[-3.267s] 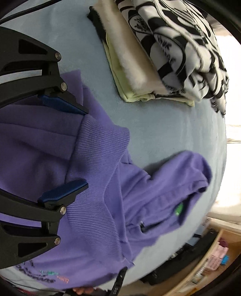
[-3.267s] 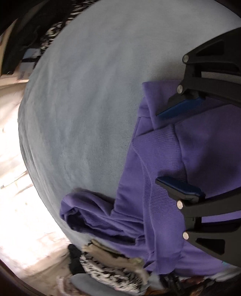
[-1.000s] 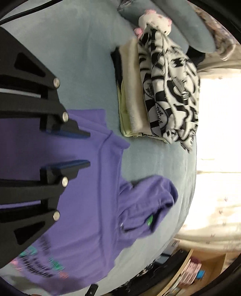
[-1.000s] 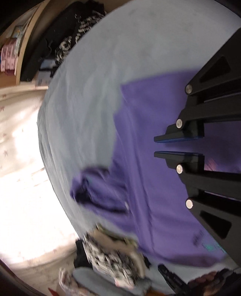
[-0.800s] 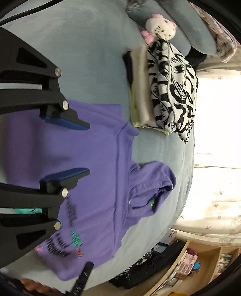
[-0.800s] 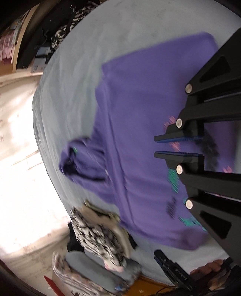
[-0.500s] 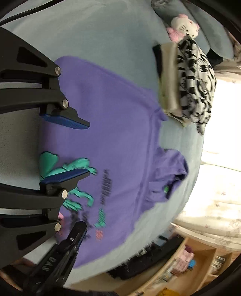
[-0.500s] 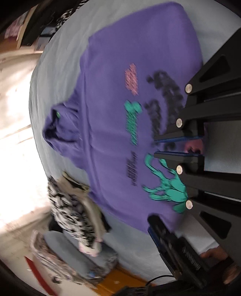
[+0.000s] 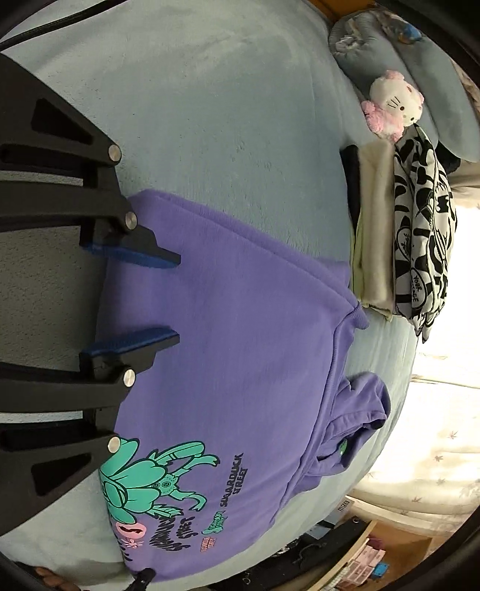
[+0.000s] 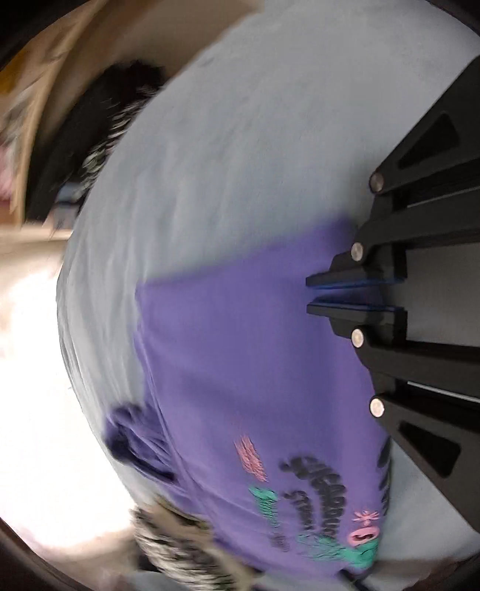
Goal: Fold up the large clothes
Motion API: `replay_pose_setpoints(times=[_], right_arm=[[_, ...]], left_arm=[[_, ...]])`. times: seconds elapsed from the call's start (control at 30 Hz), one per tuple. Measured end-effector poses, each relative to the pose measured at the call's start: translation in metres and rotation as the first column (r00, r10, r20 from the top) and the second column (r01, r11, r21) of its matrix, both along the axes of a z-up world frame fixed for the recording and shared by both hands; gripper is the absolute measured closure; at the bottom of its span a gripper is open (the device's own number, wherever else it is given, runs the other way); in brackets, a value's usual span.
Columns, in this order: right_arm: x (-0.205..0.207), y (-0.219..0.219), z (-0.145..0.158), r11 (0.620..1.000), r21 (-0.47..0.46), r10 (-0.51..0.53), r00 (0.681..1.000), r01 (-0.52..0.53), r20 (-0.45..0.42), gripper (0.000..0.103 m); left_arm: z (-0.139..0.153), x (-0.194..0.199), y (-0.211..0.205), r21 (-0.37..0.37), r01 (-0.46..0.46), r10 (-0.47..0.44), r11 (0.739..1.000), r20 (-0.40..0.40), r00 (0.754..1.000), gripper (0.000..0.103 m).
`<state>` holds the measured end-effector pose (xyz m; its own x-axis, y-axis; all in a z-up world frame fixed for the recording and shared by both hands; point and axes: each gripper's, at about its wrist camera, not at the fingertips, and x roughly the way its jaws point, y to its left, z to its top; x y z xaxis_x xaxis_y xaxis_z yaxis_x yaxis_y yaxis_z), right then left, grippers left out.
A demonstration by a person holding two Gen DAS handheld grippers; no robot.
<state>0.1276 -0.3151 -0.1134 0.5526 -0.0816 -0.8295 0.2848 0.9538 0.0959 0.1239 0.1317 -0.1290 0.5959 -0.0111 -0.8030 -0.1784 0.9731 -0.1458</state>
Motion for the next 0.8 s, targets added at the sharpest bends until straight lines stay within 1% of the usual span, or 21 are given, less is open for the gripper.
replay_pose_setpoints(times=[0.03,0.07,0.1,0.13,0.2,0.23,0.3,0.43,0.5,0.57,0.63,0.7,0.8], right_arm=[[-0.003,-0.009,0.001,0.999,0.037,-0.016,1.000,0.016,0.007,0.103],[-0.005,-0.011,0.001,0.999,0.044,-0.022,1.000,0.022,0.011,0.103],[-0.006,-0.008,0.001,0.999,0.029,-0.022,1.000,0.022,0.010,0.103],[-0.005,-0.003,0.001,1.000,-0.006,-0.021,1.000,0.021,0.004,0.103],[-0.002,0.006,-0.002,0.998,-0.067,-0.020,1.000,0.019,-0.016,0.103],[0.000,0.010,-0.004,0.996,-0.083,-0.014,1.000,0.012,-0.026,0.101],[0.001,0.012,-0.006,0.996,-0.091,-0.012,0.999,0.009,-0.035,0.101],[0.000,0.006,-0.009,0.999,-0.046,-0.020,0.999,0.019,-0.027,0.101],[0.000,0.006,-0.009,0.999,-0.045,-0.019,1.000,0.018,-0.024,0.101],[-0.001,0.009,-0.008,0.998,-0.057,-0.025,1.000,0.024,-0.016,0.100],[-0.005,0.010,-0.007,0.998,-0.049,-0.042,0.999,0.042,0.002,0.100],[-0.008,0.007,-0.007,0.998,-0.013,-0.067,0.998,0.067,0.022,0.099],[-0.010,0.003,-0.006,0.995,0.047,-0.086,0.995,0.084,0.039,0.097]], left_arm=[[0.000,0.001,0.001,0.001,-0.006,0.006,1.000,0.002,1.000,0.069],[0.000,0.002,0.000,0.009,-0.010,0.010,1.000,0.002,1.000,0.069],[0.000,0.002,-0.002,0.025,-0.011,0.011,1.000,-0.001,1.000,0.069],[0.000,0.002,-0.005,0.045,-0.008,0.009,0.999,-0.004,1.000,0.069],[0.000,0.004,-0.007,0.057,-0.002,0.002,0.998,-0.004,1.000,0.069],[-0.001,0.004,-0.007,0.051,-0.002,0.002,0.999,-0.004,1.000,0.069],[-0.001,0.003,-0.004,0.029,-0.004,0.004,1.000,-0.004,1.000,0.069],[-0.002,0.003,-0.001,-0.007,0.000,0.000,1.000,-0.005,1.000,0.067],[-0.002,0.003,-0.002,-0.016,0.014,-0.015,1.000,-0.003,1.000,0.059],[-0.001,0.003,-0.005,-0.015,0.029,-0.029,0.999,0.001,1.000,0.055],[0.000,0.001,-0.007,-0.016,0.036,-0.036,0.999,0.001,0.999,0.053],[0.002,0.001,-0.007,-0.035,0.038,-0.038,0.999,-0.001,0.999,0.048],[0.006,0.001,-0.006,-0.060,0.038,-0.038,0.997,-0.012,0.999,0.047]])
